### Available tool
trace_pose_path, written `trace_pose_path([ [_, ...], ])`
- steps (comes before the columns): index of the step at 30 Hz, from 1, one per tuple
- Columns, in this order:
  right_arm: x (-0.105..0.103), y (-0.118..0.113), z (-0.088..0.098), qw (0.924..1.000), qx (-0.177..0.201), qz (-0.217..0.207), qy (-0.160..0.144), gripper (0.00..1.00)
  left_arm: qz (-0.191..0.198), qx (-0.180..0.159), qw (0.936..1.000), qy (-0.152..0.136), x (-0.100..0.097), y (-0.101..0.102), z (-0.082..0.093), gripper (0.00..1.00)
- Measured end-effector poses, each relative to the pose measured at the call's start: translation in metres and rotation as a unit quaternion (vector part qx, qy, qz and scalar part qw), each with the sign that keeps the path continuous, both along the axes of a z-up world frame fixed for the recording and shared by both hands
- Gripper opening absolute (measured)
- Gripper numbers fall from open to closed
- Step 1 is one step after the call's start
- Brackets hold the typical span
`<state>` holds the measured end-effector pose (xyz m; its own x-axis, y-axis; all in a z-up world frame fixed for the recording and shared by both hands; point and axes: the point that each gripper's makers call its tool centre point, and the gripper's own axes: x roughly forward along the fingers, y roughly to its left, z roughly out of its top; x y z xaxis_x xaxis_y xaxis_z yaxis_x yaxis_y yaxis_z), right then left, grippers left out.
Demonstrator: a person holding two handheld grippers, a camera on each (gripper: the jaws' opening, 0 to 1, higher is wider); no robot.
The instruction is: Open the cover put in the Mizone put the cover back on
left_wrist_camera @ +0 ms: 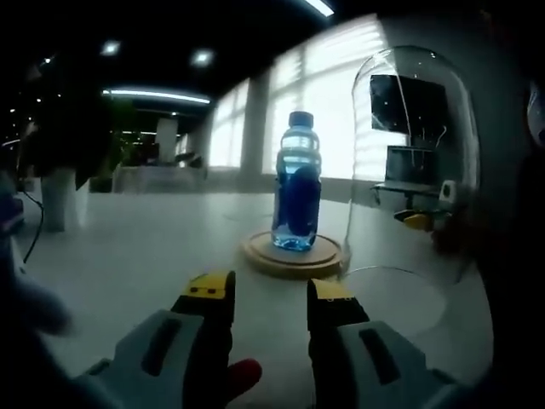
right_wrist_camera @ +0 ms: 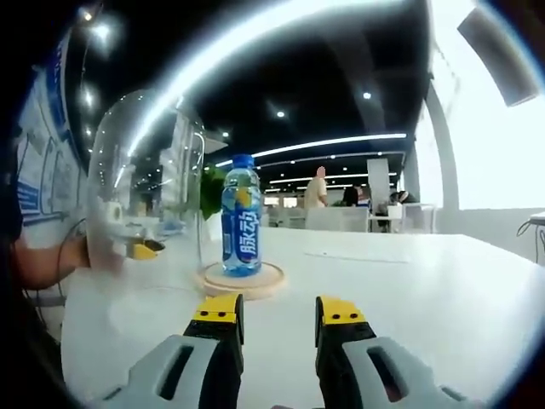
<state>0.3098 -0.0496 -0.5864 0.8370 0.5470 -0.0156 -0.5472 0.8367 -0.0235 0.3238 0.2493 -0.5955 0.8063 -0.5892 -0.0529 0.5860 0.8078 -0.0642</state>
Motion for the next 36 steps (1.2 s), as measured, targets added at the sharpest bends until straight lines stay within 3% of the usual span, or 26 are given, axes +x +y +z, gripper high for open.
trace_pose_path([
  [9,-0.002,0.002,0.002,0.9999,-0.008,0.006,-0.008,0.27,0.000,-0.008,1.0000,-0.001,0.000,0.001,0.002,0.28],
  [13,-0.008,0.006,0.011,0.9996,-0.004,0.013,-0.026,0.28,0.000,0.001,1.0000,-0.004,-0.002,-0.001,0.002,0.28],
  [17,-0.015,0.015,0.016,0.9988,0.006,0.035,-0.034,0.30,-0.008,-0.019,0.9997,-0.009,-0.008,-0.001,0.010,0.29],
  [21,-0.015,0.019,0.014,0.9987,-0.007,0.036,-0.035,0.31,0.000,-0.037,0.9993,-0.011,-0.008,0.001,0.016,0.44],
  [24,-0.016,0.019,0.014,0.9987,-0.008,0.037,-0.036,0.31,0.007,-0.052,0.9985,-0.017,-0.007,0.004,0.022,0.47],
  [29,-0.017,0.020,0.015,0.9988,0.002,0.038,-0.029,0.31,0.019,-0.053,0.9983,-0.017,-0.006,0.005,0.022,0.41],
  [33,-0.020,0.021,0.019,0.9985,0.017,0.045,-0.028,0.17,0.030,-0.060,0.9975,-0.020,-0.005,0.009,0.025,0.25],
  [36,-0.020,0.020,0.021,0.9983,0.022,0.044,-0.032,0.14,0.050,-0.086,0.9950,-0.010,0.000,0.021,0.028,0.23],
])
